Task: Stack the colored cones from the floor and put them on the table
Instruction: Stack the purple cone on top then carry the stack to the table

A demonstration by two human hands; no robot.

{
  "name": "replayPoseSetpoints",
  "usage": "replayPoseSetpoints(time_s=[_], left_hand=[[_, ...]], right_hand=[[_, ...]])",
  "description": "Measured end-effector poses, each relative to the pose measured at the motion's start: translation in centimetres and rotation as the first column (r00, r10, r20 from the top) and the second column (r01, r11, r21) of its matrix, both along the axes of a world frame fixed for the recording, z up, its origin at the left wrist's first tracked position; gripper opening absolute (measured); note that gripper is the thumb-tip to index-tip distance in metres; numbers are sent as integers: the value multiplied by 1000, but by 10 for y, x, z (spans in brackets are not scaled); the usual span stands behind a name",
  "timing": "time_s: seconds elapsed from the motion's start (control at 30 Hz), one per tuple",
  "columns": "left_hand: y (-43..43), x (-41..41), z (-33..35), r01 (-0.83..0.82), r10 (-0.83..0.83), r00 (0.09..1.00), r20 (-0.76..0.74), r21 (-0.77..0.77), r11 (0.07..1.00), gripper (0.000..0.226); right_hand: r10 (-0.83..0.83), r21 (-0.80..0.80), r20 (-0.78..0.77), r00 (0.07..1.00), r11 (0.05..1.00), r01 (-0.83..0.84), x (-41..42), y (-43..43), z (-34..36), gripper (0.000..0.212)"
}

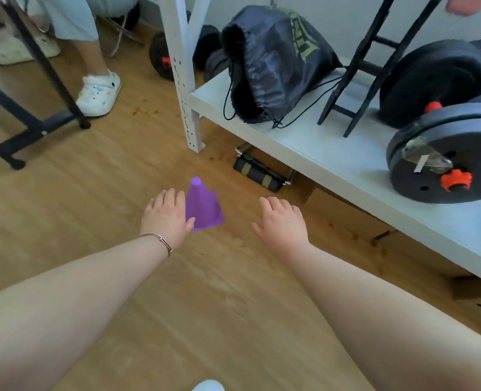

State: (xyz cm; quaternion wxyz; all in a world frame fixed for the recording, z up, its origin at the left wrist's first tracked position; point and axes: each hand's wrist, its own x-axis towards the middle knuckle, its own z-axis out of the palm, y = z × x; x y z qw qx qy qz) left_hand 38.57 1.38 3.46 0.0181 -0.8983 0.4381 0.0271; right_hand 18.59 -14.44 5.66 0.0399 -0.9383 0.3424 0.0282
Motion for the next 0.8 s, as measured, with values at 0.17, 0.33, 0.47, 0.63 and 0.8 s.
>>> replayPoseSetpoints(time_s=[0.17, 0.33, 0.47, 0.63, 0.8], left_hand=[[-8, 32, -39, -27, 31, 998, -51, 66, 997, 64], [-26, 49, -62, 8, 16, 976, -217, 112, 994, 57], [-32, 59, -77, 41, 10, 934, -356, 136, 990, 60], [-38, 63, -87, -66, 99, 847, -523, 82, 994, 58], [-47, 52, -88, -92, 107, 824, -557, 56, 994, 48]], right_hand=[[79, 68, -51, 996, 995, -76, 64, -5, -33, 42], [135, 256, -164, 977, 962, -90, 117, -11, -52, 41], [154, 304, -209, 966, 949, -86, 140, -18, -68, 55], [145, 474, -185, 972, 880, -41, 146, -24, -92, 67], [58, 550, -72, 996, 835, -8, 124, -22, -99, 60]])
